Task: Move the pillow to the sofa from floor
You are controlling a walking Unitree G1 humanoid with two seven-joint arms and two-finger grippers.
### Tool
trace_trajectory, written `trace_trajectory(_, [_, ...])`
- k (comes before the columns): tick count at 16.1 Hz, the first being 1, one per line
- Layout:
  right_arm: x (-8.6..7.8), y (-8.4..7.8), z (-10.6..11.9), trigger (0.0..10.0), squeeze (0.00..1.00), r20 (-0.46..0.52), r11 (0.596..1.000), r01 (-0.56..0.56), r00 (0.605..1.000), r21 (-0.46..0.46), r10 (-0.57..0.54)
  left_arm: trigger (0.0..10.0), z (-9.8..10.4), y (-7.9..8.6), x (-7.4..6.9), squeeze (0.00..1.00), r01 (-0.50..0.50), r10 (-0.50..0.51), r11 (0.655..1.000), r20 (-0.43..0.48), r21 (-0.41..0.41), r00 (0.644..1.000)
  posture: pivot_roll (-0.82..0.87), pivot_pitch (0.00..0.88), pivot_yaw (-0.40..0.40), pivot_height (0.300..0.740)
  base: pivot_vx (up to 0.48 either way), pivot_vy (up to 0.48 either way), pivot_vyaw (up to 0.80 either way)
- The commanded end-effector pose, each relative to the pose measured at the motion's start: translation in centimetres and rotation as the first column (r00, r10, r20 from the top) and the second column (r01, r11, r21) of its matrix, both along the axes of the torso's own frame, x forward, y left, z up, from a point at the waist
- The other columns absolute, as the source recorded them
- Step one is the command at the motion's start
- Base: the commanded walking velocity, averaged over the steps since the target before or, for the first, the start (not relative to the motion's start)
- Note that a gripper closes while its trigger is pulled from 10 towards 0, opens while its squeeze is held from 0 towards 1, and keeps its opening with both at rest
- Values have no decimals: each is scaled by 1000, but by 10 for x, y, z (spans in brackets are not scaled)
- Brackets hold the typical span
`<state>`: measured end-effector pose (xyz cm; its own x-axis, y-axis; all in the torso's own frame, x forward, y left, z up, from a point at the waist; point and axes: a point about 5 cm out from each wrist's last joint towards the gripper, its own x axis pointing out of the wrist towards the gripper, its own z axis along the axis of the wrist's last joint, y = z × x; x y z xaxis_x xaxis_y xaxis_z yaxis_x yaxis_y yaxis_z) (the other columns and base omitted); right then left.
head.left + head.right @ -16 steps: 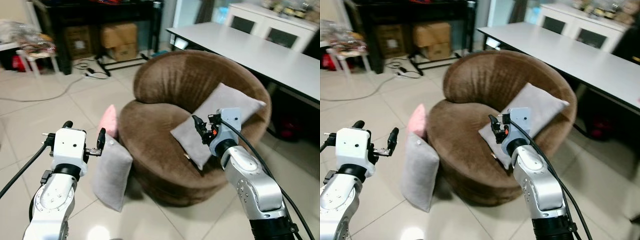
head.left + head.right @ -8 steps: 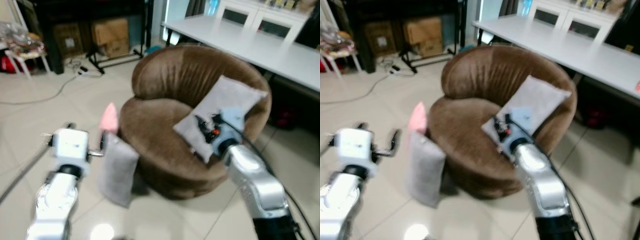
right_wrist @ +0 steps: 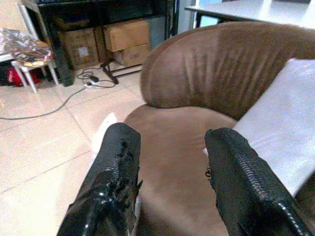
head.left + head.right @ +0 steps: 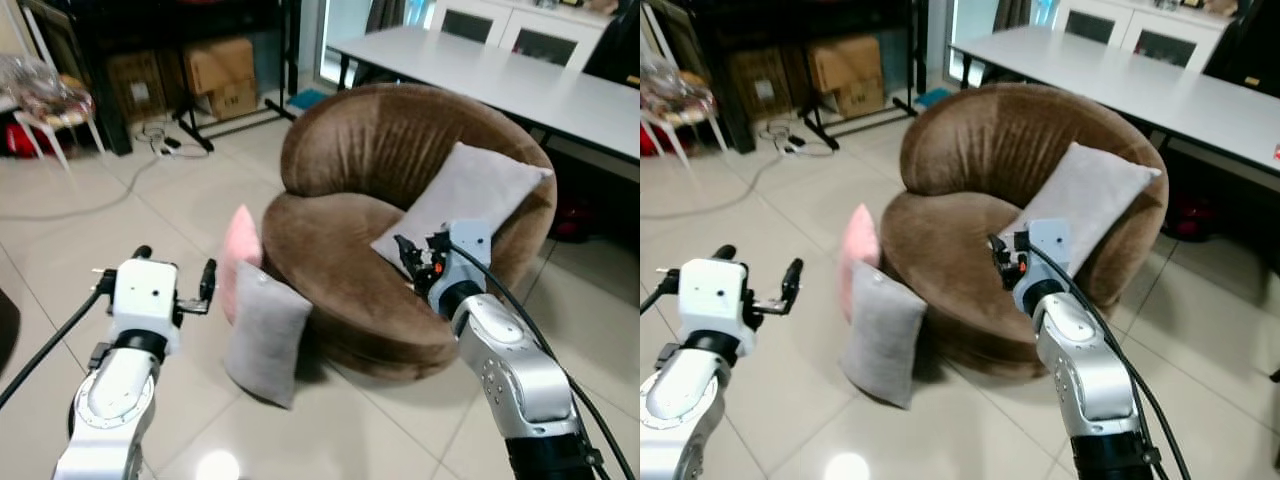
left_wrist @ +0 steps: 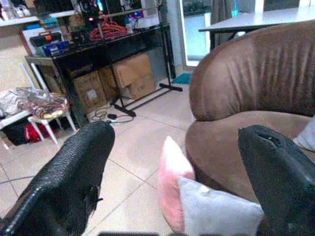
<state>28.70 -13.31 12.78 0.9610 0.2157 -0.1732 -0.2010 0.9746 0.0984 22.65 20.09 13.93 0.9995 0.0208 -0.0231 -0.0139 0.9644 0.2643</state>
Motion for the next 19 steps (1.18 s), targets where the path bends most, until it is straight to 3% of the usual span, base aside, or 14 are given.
trace_trajectory(1, [1, 3, 6, 10000, 0, 24, 1000, -20, 1000, 0, 20, 10000, 2, -1, 0, 0, 2, -2, 1000, 11, -5, 1000, -14, 0, -80, 740, 0, 0, 0])
trace_trajectory(2, [1, 5, 6, 10000, 796, 30, 999, -37, 999, -6, 38, 10000, 2, 0, 0, 0, 6, -6, 1000, 13, -9, 1000, -14, 0, -80, 740, 0, 0, 0])
trace_trajectory(3, [0, 6, 7, 10000, 1000, 36, 999, -54, 998, -9, 54, 10000, 3, -1, 0, 0, 10, -10, 1000, 13, -15, 1000, -14, 0, -80, 740, 0, 0, 0])
trace_trajectory(9, [0, 9, 8, 10000, 1000, 46, 997, -74, 996, -22, 75, 10000, 5, -2, 0, 0, 29, -28, 999, 24, -37, 999, -13, 0, -78, 740, 0, 0, 800])
trace_trajectory(13, [0, 8, 7, 10000, 1000, 39, 998, -59, 997, -28, 60, 10000, 5, -3, -2, 0, 33, -32, 999, 24, -43, 999, -12, 0, -79, 740, 0, 0, 0])
trace_trajectory(14, [0, 8, 6, 10000, 27, 38, 998, -59, 997, -29, 60, 10000, 5, -3, -2, 0, 34, -33, 998, 24, -44, 999, -12, 0, -79, 740, 0, 0, 0])
trace_trajectory(19, [0, 10, 6, 10000, 0, 40, 993, -90, 995, -79, 93, 10000, 5, -2, -4, 0, 34, -32, 998, 23, -49, 999, -5, 0, -88, 740, 106, 0, 160])
